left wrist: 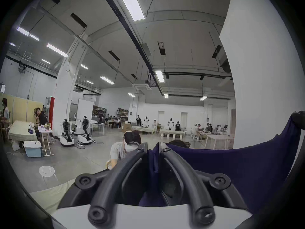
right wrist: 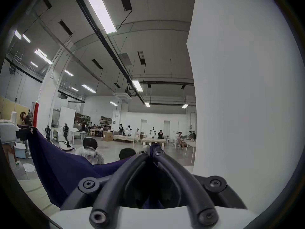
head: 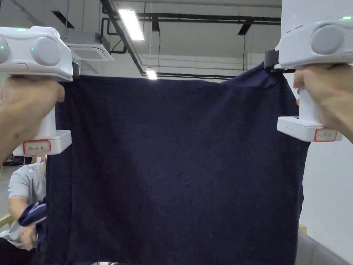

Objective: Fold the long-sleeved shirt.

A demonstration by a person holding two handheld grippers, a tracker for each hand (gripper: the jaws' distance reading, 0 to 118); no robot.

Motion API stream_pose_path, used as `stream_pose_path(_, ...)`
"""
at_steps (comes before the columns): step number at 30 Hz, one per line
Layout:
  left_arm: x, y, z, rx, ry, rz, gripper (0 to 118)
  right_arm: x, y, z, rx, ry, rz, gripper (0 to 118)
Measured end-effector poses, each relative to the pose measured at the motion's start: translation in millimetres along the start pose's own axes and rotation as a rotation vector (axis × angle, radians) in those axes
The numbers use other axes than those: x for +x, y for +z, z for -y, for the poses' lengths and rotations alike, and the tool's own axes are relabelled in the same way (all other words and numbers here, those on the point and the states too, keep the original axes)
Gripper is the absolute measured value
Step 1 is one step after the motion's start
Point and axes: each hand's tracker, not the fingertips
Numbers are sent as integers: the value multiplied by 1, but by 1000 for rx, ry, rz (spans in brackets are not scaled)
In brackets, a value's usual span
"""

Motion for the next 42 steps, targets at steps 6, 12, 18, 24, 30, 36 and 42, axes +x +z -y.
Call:
stream_pose_path(6,-7,7,13,23,6,-1,15,-3,9,13,38,10,-28,1)
stream_pose_path(12,-16,25,76,-94,-13,30,15,-2,38,81,-69,50,-71,1)
stream_pose_path(18,-31,69,163,-230,1,59,15,9,80,172,-216,52,-118,1)
stream_pose_path(24,-46,139,246,-320,8,99,15,20,144,266,-366,48,-138,1)
stream_pose_path(30,-62,225,331,-432,18,156,15,32,239,353,-468,-61,-157,1)
stream_pose_path(36,-90,326,401,-522,52,219,15,36,351,413,-545,-44,-175,1)
stream_pose_path(42,-122,429,467,-704,11,260,15,43,466,471,-758,-97,-198,1)
